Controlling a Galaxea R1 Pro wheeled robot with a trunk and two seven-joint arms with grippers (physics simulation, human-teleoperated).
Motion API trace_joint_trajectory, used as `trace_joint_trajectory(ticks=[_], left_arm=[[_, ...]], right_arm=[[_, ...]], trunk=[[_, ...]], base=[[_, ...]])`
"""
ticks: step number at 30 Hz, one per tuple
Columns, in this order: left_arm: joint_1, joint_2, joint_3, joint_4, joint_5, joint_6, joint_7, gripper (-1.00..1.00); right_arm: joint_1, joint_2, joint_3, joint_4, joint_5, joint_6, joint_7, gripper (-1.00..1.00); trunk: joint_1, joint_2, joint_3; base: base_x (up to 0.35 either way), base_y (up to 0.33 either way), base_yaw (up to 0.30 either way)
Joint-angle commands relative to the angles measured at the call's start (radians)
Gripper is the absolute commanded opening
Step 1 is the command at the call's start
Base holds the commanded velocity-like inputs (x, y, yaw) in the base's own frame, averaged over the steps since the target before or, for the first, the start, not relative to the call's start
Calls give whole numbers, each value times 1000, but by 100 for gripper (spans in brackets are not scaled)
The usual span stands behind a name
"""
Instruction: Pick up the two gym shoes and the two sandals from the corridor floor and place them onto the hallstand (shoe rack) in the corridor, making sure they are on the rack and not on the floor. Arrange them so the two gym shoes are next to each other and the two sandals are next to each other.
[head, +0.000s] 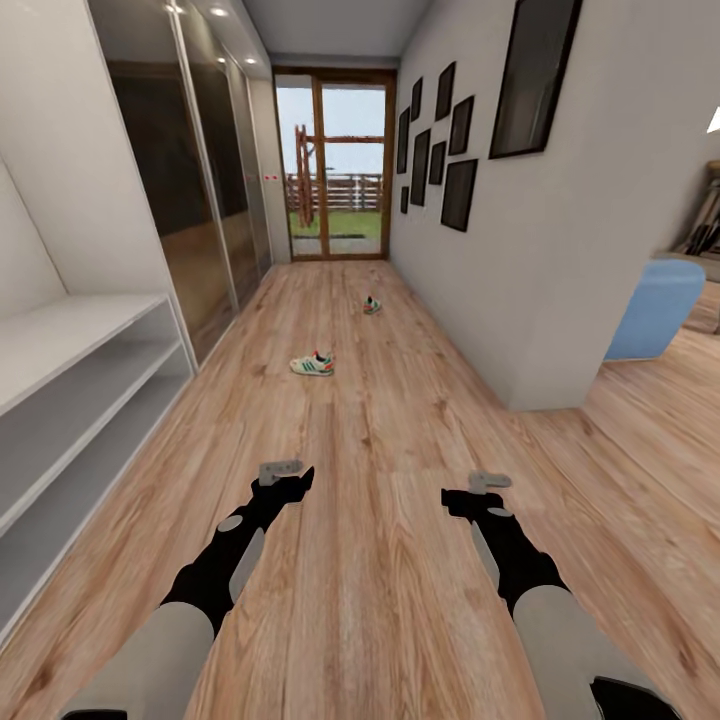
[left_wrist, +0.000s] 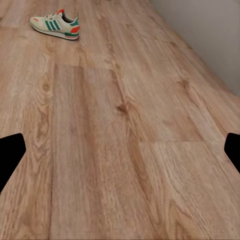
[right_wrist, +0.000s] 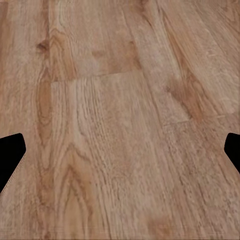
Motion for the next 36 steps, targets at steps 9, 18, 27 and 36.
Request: trace_joint_trajectory(ticks=[9, 18, 27, 36], left_arm=[[-1, -1, 4, 1, 10, -1, -8, 100], [-1, -1, 4, 1, 10, -1, -8, 100], [-1, -1, 4, 1, 10, -1, -8, 100], [-1, -1, 4, 1, 10, -1, -8, 100]], right_arm=[[-1, 1, -5, -2, 10, 6, 1, 100], [0, 1, -5, -2, 10, 6, 1, 100], [0, 1, -5, -2, 10, 6, 1, 100], [0, 1, -5, -1, 10, 6, 1, 100]], trunk=[[0, 0, -1], [0, 0, -1], [0, 0, -1], [0, 0, -1]], base=[[349, 0, 0], [349, 0, 0], [347, -50, 0], [329, -122, 0]])
